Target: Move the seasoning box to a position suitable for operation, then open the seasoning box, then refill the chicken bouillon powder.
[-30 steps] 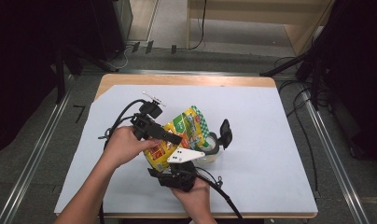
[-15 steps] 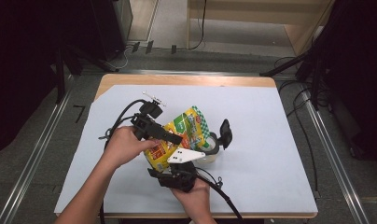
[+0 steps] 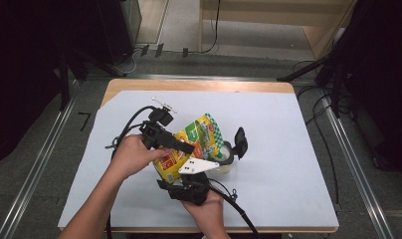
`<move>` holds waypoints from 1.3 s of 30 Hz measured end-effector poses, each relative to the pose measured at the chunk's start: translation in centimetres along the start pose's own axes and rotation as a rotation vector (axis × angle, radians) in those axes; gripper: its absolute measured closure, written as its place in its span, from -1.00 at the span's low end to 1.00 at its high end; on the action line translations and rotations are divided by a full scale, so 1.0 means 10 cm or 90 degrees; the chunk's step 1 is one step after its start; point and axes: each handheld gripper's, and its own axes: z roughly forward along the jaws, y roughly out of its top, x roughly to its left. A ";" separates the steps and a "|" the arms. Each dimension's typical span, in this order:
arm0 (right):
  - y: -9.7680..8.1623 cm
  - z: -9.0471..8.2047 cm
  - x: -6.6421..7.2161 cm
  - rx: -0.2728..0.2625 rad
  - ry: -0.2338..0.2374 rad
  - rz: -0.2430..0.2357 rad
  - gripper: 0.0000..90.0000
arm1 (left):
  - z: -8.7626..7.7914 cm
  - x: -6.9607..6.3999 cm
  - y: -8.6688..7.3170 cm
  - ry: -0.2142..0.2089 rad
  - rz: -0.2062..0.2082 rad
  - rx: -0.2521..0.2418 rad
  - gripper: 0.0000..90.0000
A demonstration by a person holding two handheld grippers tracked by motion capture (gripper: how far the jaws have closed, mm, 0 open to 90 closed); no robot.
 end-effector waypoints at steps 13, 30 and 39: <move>0.01 -0.01 0.00 0.005 0.001 -0.006 0.28 | 0.00 0.01 0.01 -0.001 0.001 -0.003 -0.06; 0.03 0.00 0.00 0.008 0.003 -0.006 0.26 | -0.01 0.03 0.01 0.000 -0.004 -0.005 -0.06; 0.05 0.01 0.00 0.002 0.011 0.000 0.26 | -0.03 0.01 0.01 0.009 -0.009 -0.009 -0.05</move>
